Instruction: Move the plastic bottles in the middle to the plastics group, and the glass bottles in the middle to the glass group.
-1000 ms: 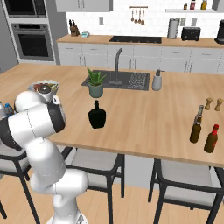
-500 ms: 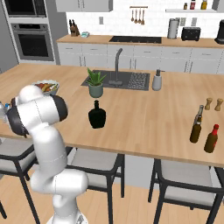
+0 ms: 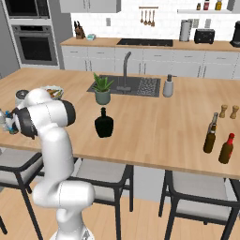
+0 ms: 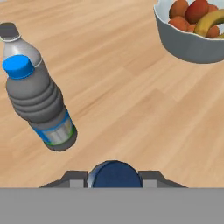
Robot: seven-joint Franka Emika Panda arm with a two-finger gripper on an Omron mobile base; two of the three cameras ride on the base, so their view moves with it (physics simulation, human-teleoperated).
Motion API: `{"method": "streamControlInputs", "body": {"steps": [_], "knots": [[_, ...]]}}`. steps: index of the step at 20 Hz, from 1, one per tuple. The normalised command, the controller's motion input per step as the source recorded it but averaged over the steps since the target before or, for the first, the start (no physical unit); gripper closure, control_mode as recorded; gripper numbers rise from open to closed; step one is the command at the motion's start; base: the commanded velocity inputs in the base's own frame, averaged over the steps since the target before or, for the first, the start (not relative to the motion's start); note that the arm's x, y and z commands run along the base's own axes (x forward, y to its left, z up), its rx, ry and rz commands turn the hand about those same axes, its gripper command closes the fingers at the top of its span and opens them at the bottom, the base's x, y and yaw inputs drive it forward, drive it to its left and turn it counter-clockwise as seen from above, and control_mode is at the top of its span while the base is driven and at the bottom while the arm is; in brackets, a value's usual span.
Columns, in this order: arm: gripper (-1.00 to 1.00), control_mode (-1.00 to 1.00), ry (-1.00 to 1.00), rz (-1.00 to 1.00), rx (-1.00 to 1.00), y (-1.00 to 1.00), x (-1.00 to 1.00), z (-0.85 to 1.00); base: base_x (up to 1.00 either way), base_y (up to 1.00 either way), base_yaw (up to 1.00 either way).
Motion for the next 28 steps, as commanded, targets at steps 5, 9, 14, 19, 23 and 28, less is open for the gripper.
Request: {"method": "streamControlInputs", "body": {"steps": [5,9,14,19,23,28], "knots": [[1.0,-1.0,0.0,0.02,0.0,0.36,0.0,-0.07,0.0,0.0,0.0],[1.0,-1.0,0.0,0.01,0.0,0.29,0.0,-0.15,0.0,0.0,0.0],[1.0,-1.0,0.0,0.0,0.0,0.05,0.01,0.01,0.0,0.0,0.0],[1.0,-1.0,0.03,0.0,0.06,0.0,0.0,0.03,0.0,0.0,0.0],[1.0,-1.0,0.03,0.01,0.12,0.0,0.11,0.0,0.0,0.0,0.0],[1.0,-1.0,0.06,0.0,0.03,0.0,0.12,-0.07,0.0,0.0,0.0]]}}
